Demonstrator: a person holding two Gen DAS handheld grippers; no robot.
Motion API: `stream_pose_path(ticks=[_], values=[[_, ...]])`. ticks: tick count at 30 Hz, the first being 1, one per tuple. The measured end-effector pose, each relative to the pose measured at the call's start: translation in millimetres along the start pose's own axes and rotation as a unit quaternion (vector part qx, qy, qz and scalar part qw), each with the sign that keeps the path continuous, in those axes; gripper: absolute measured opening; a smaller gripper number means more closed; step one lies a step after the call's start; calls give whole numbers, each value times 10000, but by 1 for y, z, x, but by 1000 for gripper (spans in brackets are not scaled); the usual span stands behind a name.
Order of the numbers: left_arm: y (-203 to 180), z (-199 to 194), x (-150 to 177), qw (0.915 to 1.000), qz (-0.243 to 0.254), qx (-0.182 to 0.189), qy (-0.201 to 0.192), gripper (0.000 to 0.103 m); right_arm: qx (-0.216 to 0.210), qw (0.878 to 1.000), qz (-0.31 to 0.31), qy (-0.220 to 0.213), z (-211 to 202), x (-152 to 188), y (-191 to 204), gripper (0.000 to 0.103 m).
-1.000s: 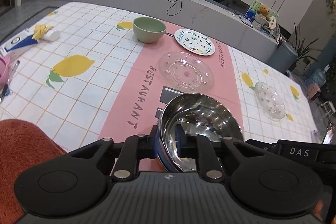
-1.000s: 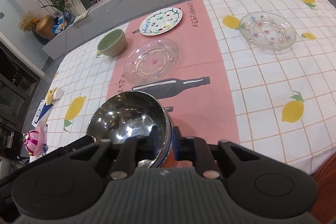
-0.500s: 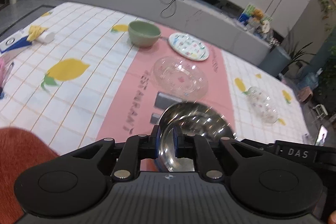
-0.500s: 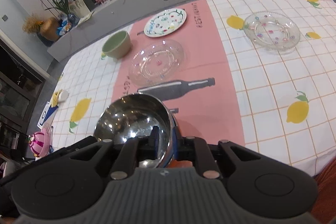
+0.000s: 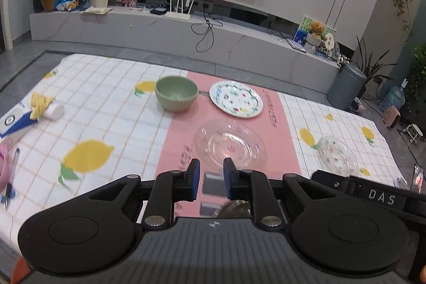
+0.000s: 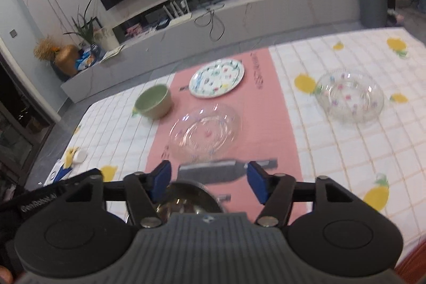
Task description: Organize plates and bowls
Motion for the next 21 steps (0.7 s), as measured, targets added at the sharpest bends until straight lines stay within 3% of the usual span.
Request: stream_pose_path(ticks=[7,10,16,21], values=[[20,25,-31,9993,-328,152,8,34,166,9998,65,-34,29,-23,-3,64],[26,40,-41,9995,-300,46,43,38,185,9991,150,354,52,-30,-4,64],[41,74,-56,9984,-522,-170,112,57,356,9959,248,793,93,-44,-5,71],[50,101,-65,9974,-672,-76,243,59,304,9935,106,1096,123,-55,0,75]])
Point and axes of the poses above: each gripper's, at about its wrist camera, not at the fingertips, and z roughly the way its jaws point, y to its left, x to its underside, the point moved 7 cm from there along z, roughly the way its jaws point, and after that the axes turned 1 degree about y, right-handed, at the moved point
